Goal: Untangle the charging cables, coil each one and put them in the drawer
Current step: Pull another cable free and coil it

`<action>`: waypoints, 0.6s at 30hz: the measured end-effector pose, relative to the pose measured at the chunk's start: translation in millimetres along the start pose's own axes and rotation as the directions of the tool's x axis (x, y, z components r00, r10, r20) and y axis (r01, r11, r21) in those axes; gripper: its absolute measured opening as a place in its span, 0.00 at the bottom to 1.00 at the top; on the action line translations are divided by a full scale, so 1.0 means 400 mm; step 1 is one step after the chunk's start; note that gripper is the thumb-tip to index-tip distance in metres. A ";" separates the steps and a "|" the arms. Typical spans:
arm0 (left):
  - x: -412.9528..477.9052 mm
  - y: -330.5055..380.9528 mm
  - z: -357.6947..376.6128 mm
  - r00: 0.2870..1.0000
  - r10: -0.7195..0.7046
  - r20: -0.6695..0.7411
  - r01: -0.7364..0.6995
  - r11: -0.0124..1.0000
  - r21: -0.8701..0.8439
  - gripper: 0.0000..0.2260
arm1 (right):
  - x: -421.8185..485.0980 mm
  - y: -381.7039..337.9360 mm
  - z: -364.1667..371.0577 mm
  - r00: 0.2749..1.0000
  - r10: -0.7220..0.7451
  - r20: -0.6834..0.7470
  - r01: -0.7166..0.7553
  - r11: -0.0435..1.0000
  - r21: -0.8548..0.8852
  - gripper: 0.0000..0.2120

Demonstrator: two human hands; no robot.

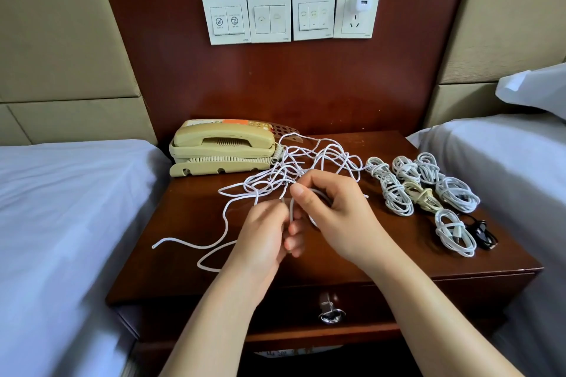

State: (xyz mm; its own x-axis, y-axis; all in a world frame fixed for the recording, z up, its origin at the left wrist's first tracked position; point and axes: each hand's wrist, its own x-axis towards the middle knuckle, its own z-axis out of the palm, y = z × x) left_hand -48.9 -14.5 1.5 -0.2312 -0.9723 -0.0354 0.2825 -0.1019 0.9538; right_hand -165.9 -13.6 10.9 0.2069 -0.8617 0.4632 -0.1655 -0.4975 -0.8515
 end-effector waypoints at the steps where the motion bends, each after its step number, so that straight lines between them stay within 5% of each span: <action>1: 0.001 -0.001 0.002 1.000 -0.024 -0.013 0.024 0.999 -0.022 0.18 | 0.002 0.006 0.000 0.999 -0.035 -0.008 0.034 0.995 -0.090 0.13; 4: 0.000 0.001 0.007 0.996 -0.084 -0.018 0.083 0.994 -0.071 0.19 | 0.006 0.013 0.002 0.996 -0.091 -0.004 0.088 0.972 -0.219 0.12; 11: -0.012 0.005 0.010 0.972 -0.165 0.170 0.180 0.980 -0.080 0.25 | 0.015 0.026 -0.018 0.998 -0.053 -0.034 0.045 0.977 -0.210 0.13; 18: -0.029 0.031 0.004 0.958 -0.082 0.276 0.152 0.958 -0.243 0.16 | 0.022 0.062 -0.042 0.997 0.080 0.005 -0.078 0.980 -0.182 0.16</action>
State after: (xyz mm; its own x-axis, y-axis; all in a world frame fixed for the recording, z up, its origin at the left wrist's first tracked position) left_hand -44.1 -4.2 14.1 -0.5018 -0.8645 -0.0298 0.4616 -0.2968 0.8360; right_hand -184.3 -35.4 -2.0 0.1978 -0.8982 0.3925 -0.3537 -0.4388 -0.8260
